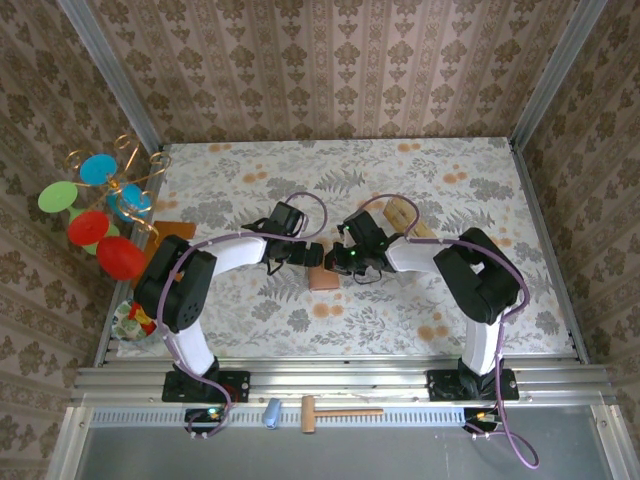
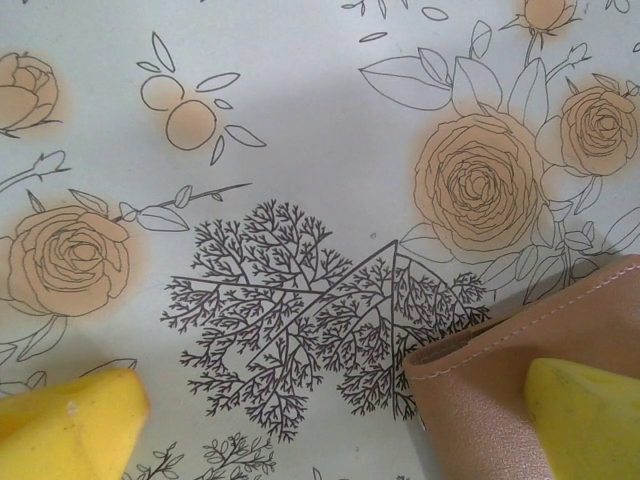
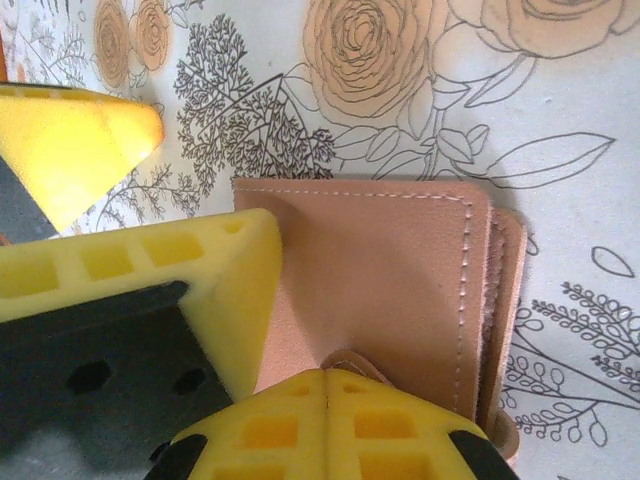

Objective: Put the credit cards into the card holder

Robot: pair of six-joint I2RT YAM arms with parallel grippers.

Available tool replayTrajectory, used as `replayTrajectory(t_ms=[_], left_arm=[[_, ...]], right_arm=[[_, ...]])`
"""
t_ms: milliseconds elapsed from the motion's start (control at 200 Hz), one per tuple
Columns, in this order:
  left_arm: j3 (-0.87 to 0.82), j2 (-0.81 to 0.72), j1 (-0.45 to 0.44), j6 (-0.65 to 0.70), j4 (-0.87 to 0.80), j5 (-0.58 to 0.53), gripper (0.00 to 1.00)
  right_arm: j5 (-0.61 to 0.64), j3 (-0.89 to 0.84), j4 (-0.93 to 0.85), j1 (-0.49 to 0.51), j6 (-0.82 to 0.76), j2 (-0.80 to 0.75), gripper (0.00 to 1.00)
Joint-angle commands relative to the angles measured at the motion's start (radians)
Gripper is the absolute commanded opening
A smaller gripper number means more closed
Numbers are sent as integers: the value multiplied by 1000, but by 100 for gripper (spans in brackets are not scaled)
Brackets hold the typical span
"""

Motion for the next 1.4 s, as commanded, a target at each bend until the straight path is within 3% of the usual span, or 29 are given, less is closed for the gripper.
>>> replayTrajectory(t_ms=[0, 520, 615, 705, 850, 990, 1225, 1395], left_arm=[[-41, 20, 9, -18, -80, -22, 100], [-1, 25, 8, 3, -101, -16, 100], [20, 18, 8, 10, -116, -15, 100], [35, 6, 12, 9, -123, -5, 100], [50, -23, 32, -3, -127, 21, 100], [50, -71, 68, -25, -111, 60, 100], [25, -175, 126, -73, -42, 126, 100], [-28, -276, 164, -65, 32, 170, 100]], right_arm=[[116, -67, -150, -14, 36, 75, 0], [111, 1, -200, -13, 5, 14, 0], [103, 31, -212, -11, -5, 18, 5], [93, 66, -237, -9, -21, 20, 16], [94, 89, -256, -8, -39, -32, 47], [98, 101, -280, -8, -58, -121, 67], [118, 117, -325, -9, -99, -224, 89], [121, 114, -294, -9, -137, -268, 95]])
